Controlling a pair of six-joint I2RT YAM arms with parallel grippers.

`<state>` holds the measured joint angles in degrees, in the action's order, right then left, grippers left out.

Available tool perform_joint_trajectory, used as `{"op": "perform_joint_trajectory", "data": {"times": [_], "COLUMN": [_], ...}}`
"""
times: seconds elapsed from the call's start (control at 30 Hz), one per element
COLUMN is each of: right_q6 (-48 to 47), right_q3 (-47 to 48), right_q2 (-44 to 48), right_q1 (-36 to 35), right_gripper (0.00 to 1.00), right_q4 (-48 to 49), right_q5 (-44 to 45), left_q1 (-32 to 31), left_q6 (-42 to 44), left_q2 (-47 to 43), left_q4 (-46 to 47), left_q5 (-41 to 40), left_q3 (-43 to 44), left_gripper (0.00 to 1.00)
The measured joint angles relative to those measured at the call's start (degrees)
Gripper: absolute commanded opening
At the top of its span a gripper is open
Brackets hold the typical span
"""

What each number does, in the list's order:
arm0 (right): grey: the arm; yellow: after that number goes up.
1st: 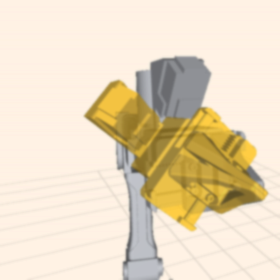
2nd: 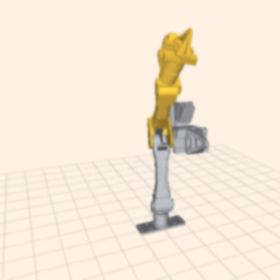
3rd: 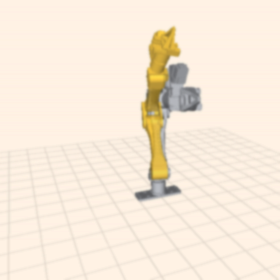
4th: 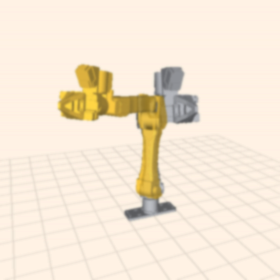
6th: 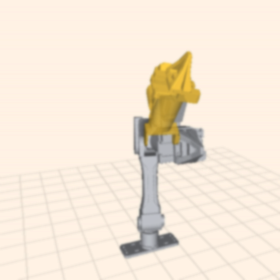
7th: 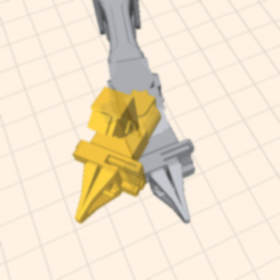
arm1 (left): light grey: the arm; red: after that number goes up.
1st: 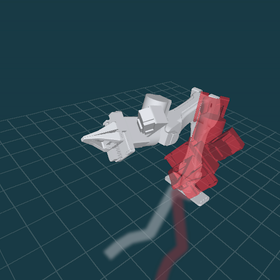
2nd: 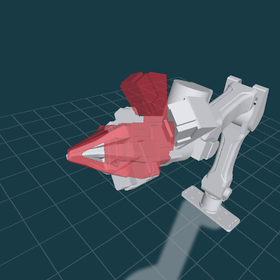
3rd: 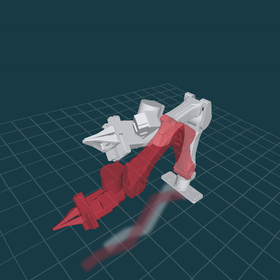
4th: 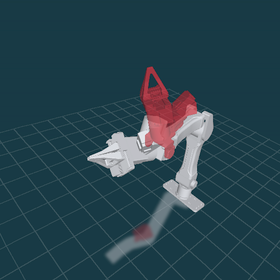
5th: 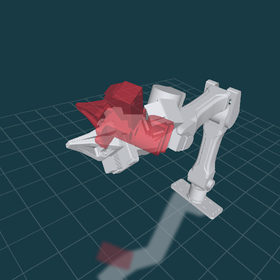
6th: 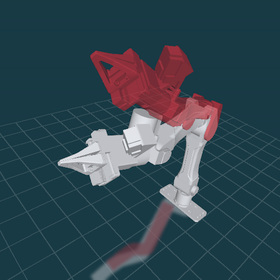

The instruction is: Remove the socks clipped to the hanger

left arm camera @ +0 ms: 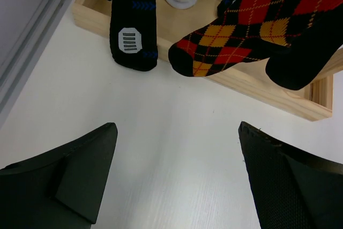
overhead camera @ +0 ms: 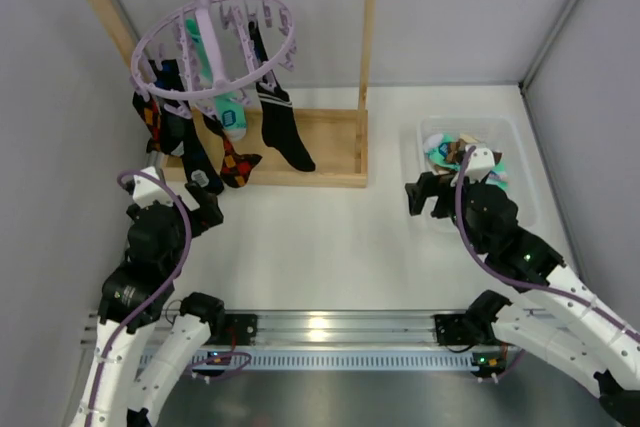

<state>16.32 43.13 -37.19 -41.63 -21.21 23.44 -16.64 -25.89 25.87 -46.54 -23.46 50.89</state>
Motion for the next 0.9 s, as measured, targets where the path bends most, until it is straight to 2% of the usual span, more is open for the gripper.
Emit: {"op": "perform_joint_trajectory", "data": {"times": [0.13, 0.3, 0.37, 0.47, 0.6, 0.9], "right_q6": [0.63, 1.84, 1.64, -1.07, -6.12, -13.31], "right_q3": [-1.66, -7.67, -9.53, -9.44, -4.22, 17.53], "right_q2": [-0.76, -2.54, -4.72, -12.28, -26.01, -54.53], "right_q1": [0.00, 0.00, 0.00, 0.00, 0.00, 1.29], "right_gripper": [0.99, 0.99, 0.99, 1.00, 0.99, 0.97], "right_q4": [3.43, 14.32, 19.10, 27.82, 34.60, 43.19], "right_q5": [0.00, -1.79, -5.11, -15.32, -25.46, -40.19], "left_q1": [0.00, 0.00, 0.00, 0.00, 0.00, 0.00], "left_q6": [-0.13, -0.50, -0.63, -0.81, -0.98, -1.03], "left_q2": [0.00, 0.00, 0.00, 0.00, 0.00, 0.02], "left_q4": [0.00, 0.00, 0.00, 0.00, 0.00, 0.00], "left_q5": [-0.31, -0.63, -0.63, -0.63, -0.63, -0.39], "left_q3": [-0.02, -0.04, -0.09, -0.31, -0.55, -0.57], "left_gripper": [0.99, 0.99, 0.98, 0.99, 0.99, 0.98]}}
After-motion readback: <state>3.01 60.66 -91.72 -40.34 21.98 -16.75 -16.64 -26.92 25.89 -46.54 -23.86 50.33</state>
